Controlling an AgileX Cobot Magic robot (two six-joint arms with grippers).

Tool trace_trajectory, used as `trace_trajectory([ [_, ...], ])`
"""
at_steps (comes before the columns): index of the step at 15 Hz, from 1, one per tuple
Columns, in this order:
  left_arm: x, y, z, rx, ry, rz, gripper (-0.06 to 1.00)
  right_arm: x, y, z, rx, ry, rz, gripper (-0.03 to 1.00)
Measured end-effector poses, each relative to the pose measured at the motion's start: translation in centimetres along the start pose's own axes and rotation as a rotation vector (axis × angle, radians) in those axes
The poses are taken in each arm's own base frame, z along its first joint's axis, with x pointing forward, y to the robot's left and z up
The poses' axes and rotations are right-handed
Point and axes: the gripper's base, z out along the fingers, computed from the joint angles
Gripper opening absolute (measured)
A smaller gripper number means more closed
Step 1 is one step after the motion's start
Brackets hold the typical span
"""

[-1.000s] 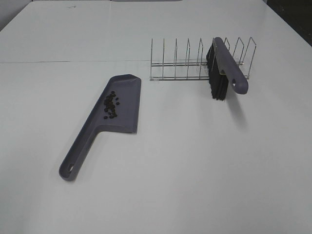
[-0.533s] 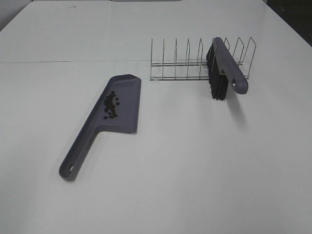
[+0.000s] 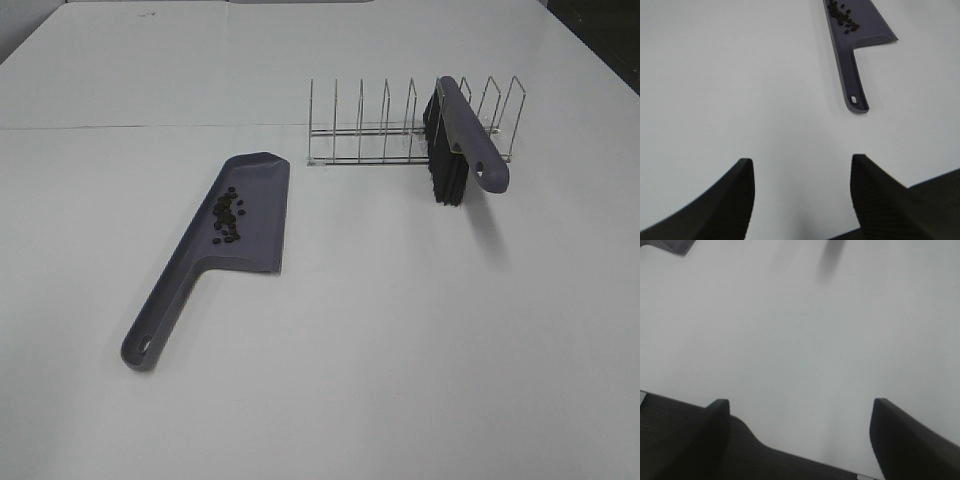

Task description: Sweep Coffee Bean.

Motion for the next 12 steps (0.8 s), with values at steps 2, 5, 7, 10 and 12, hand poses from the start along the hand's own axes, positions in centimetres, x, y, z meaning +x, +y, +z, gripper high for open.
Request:
trace_trajectory([
  [2,0.1,0.0,-0.1,0.001,-0.009,-0.001,0.55,0.0,0.0,0.0,0.001,0.000,0.001,0.68],
  [5,0.3,0.3,-0.6,-0.040,-0.040,-0.044,0.55,0.3,-0.2,-0.4,0.044,-0.035,0.044,0.68],
  [7,1.1,0.9,-1.7,-0.184,-0.103,-0.167,0.55,1.4,-0.3,-2.0,0.131,-0.163,0.117,0.68],
  [10,2.1,0.8,-3.1,-0.279,-0.199,-0.240,0.55,2.7,0.1,-3.5,0.192,-0.293,0.146,0.68],
  [12,2.6,0.7,-3.6,-0.287,-0.244,-0.247,0.55,3.0,0.3,-3.8,0.203,-0.323,0.152,0.68],
])
